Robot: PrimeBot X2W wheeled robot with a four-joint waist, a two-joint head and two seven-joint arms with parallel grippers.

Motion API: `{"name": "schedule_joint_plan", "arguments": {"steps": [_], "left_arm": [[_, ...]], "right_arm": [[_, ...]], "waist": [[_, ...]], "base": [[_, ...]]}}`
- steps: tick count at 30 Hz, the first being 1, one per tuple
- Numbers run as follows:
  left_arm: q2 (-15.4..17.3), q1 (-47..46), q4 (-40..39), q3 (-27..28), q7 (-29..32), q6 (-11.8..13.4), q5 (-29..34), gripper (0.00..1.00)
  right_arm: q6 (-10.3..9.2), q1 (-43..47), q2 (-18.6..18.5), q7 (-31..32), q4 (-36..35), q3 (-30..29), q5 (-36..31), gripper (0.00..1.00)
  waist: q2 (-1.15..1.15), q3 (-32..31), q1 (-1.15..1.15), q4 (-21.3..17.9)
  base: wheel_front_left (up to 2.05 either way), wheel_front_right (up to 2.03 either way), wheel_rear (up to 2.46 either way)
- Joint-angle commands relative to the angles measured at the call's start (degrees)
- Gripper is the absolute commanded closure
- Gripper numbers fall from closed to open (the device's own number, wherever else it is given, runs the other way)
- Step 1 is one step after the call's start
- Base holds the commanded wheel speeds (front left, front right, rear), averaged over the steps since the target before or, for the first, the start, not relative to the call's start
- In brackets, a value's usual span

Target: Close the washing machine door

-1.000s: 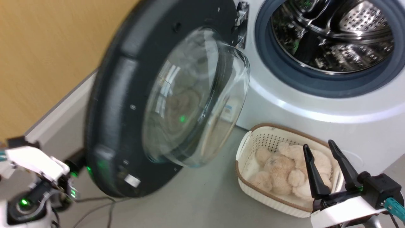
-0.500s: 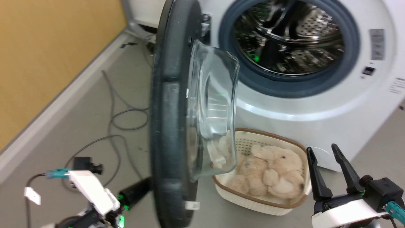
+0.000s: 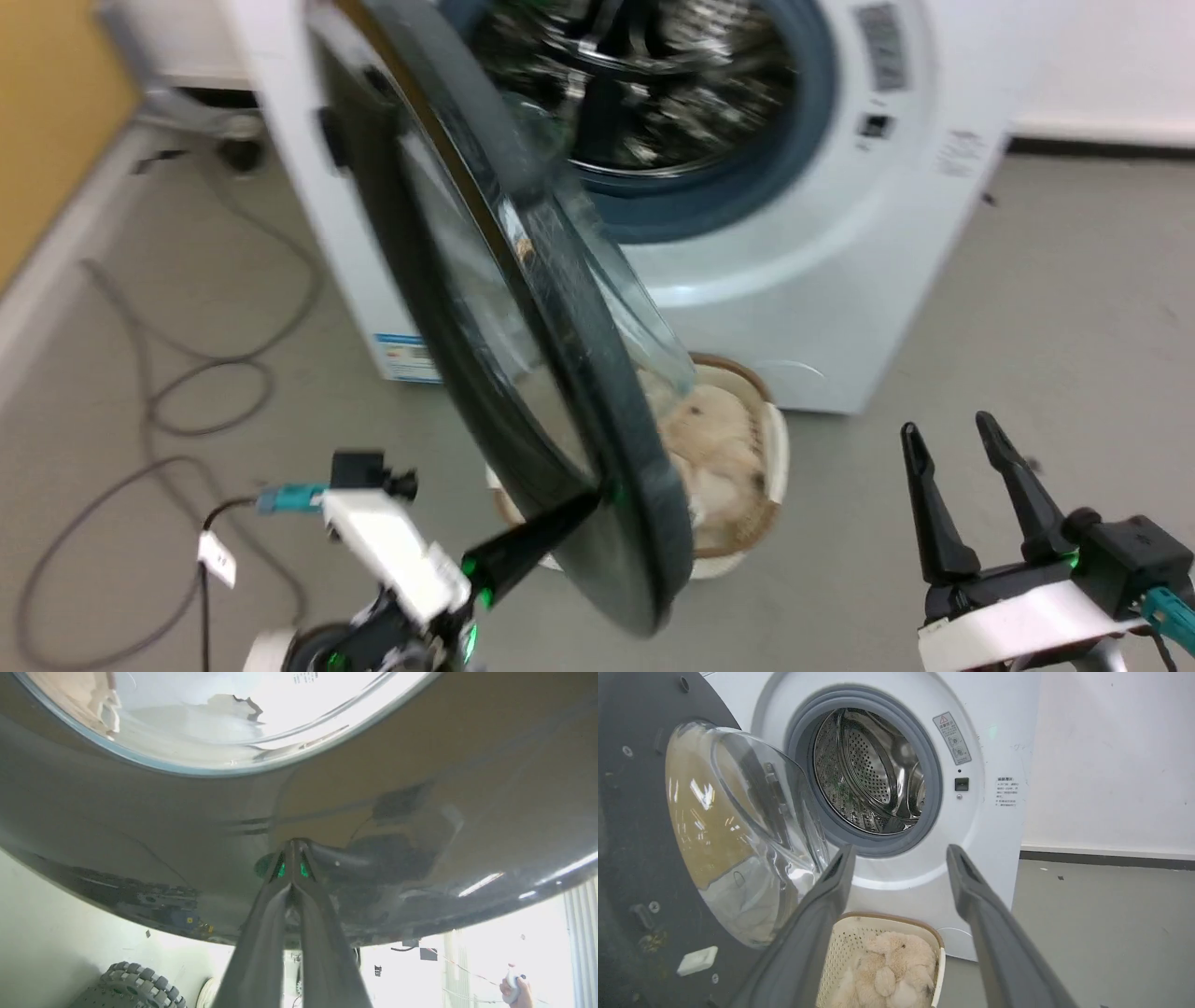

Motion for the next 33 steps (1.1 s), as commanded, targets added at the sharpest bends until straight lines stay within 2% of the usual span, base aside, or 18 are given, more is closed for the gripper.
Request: {"name": "schedule_joint_plan", "arguments": {"steps": [1, 12, 20, 22, 27, 33], "left_arm": [[-0.2, -3.1, 0.9, -1.5, -2.8, -0.6, -1.2, 1.00], [-0.2, -18.2, 11.3, -4.7, -19.6, -1.0, -3.4, 1.00], [-0.2, -27.2, 18.3, -4.3, -28.5, -2.7, -5.1, 1.00], [-0.2, -30.0, 21.4, -4.4, -31.4, -3.8, -5.3, 1.00], [-0.2, -31.6, 25.3, -5.2, -33.4, -6.2, -5.8, 1.00], [0.0, -27.9, 25.7, -7.8, -31.5, -8.6, -5.7, 1.00]], "right_arm": [[0.05, -1.0, -0.2, 0.0, -0.3, 0.2, -0.2, 0.00], [0.05, -3.0, 0.7, -2.5, 1.5, 0.9, 0.8, 0.00], [0.05, -4.3, 1.3, -4.1, 3.6, 2.3, 1.5, 0.00], [0.05, -4.5, 1.4, -4.6, 4.3, 2.7, 1.7, 0.00], [0.05, -4.1, 1.6, -5.2, 5.2, 2.8, 1.8, 0.00], [0.05, -3.5, 1.6, -5.5, 5.3, 2.2, 1.3, 0.00]], "waist": [[0.00, 3.3, 0.00, -6.4], [0.00, 8.9, 0.00, -19.2], [0.00, 10.2, 0.00, -24.2], [0.00, 10.2, 0.00, -25.2], [0.00, 9.1, 0.00, -24.7], [0.00, 6.2, 0.00, -21.0]], "base": [[0.00, 0.00, 0.00], [0.00, 0.00, 0.00], [0.00, 0.00, 0.00], [0.00, 0.00, 0.00], [0.00, 0.00, 0.00], [0.00, 0.00, 0.00]]}}
